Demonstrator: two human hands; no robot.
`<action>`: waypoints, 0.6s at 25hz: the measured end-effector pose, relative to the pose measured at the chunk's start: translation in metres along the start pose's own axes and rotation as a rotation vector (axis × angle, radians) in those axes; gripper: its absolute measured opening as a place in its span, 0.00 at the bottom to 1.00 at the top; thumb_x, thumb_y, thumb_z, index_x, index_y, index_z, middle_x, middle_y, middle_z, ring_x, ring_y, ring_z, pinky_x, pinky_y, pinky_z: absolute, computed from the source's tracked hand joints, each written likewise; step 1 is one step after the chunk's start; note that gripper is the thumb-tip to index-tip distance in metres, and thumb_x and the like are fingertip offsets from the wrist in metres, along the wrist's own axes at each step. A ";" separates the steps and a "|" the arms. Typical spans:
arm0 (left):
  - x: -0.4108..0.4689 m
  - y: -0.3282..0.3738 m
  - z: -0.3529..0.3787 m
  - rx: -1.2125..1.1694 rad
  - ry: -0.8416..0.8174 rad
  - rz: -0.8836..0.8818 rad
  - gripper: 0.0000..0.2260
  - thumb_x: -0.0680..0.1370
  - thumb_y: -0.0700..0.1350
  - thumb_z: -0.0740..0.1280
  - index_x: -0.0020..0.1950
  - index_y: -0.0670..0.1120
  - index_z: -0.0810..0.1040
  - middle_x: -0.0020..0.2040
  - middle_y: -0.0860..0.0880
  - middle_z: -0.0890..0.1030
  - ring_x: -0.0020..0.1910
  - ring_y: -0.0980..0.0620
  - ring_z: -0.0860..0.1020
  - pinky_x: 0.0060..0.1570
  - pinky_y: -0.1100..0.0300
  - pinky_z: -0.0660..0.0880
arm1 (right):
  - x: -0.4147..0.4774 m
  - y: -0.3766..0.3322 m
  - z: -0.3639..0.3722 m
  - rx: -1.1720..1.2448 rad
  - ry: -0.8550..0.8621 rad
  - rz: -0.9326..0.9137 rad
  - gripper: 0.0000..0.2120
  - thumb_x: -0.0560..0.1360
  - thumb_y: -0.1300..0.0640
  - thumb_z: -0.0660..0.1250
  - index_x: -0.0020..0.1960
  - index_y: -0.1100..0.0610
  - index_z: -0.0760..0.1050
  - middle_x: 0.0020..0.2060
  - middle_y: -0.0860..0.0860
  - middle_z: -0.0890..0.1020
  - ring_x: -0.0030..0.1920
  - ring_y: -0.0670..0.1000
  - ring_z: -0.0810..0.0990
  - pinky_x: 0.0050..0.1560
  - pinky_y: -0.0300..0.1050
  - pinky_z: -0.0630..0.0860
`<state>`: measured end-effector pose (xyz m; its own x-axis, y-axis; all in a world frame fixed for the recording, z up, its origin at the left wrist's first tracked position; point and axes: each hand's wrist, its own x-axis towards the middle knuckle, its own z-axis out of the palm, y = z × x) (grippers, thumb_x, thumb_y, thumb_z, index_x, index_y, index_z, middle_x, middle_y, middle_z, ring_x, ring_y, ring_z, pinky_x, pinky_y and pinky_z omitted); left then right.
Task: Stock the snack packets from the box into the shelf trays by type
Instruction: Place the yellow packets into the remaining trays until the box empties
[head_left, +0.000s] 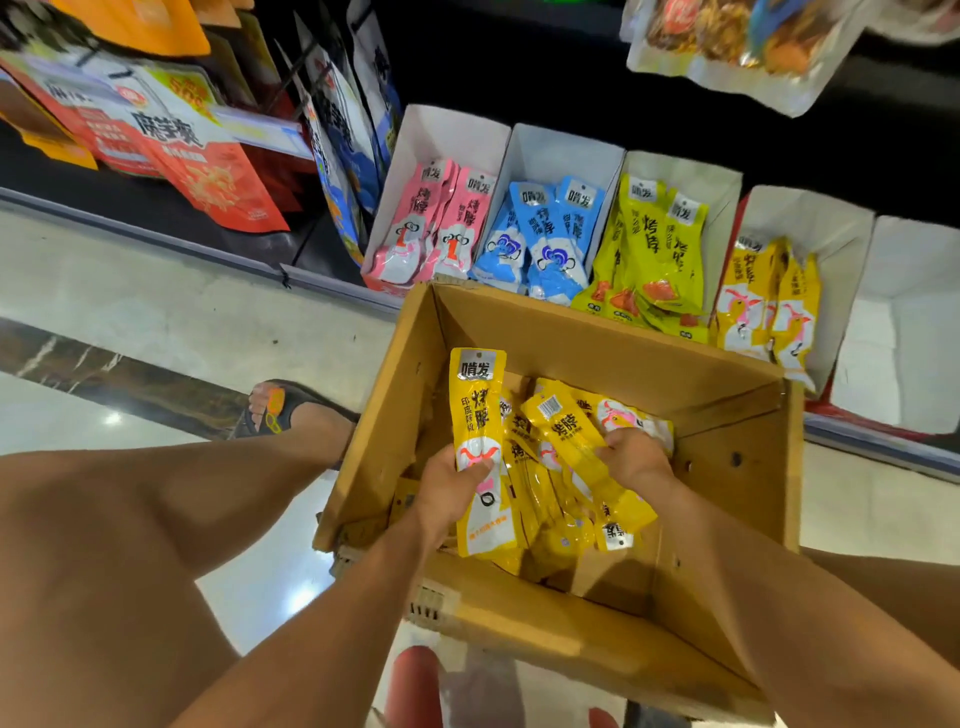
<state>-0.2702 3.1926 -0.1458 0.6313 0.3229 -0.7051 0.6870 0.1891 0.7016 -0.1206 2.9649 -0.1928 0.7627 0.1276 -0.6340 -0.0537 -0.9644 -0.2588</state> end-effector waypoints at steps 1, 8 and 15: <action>-0.002 0.008 -0.001 -0.006 0.002 0.009 0.08 0.81 0.46 0.71 0.59 0.46 0.82 0.52 0.48 0.86 0.47 0.51 0.85 0.38 0.63 0.79 | -0.006 -0.008 -0.008 0.030 -0.003 -0.004 0.08 0.78 0.55 0.67 0.42 0.57 0.77 0.47 0.62 0.83 0.52 0.61 0.81 0.39 0.44 0.64; -0.030 0.092 -0.011 0.025 -0.028 0.196 0.04 0.80 0.43 0.72 0.53 0.50 0.82 0.48 0.51 0.86 0.45 0.54 0.83 0.42 0.60 0.79 | -0.059 -0.070 -0.082 0.393 -0.107 -0.038 0.05 0.81 0.60 0.61 0.48 0.54 0.74 0.36 0.54 0.79 0.26 0.48 0.77 0.23 0.35 0.69; -0.064 0.195 -0.015 0.207 -0.107 0.409 0.06 0.81 0.44 0.70 0.57 0.49 0.80 0.51 0.48 0.85 0.46 0.52 0.83 0.45 0.58 0.80 | -0.124 -0.091 -0.197 0.728 0.021 -0.159 0.07 0.80 0.52 0.67 0.53 0.54 0.72 0.37 0.53 0.77 0.33 0.51 0.78 0.24 0.38 0.68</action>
<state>-0.1819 3.2233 0.0373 0.8913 0.2329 -0.3891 0.4244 -0.1260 0.8967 -0.0834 2.9914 0.0532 0.8087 0.2409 -0.5366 -0.3497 -0.5365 -0.7680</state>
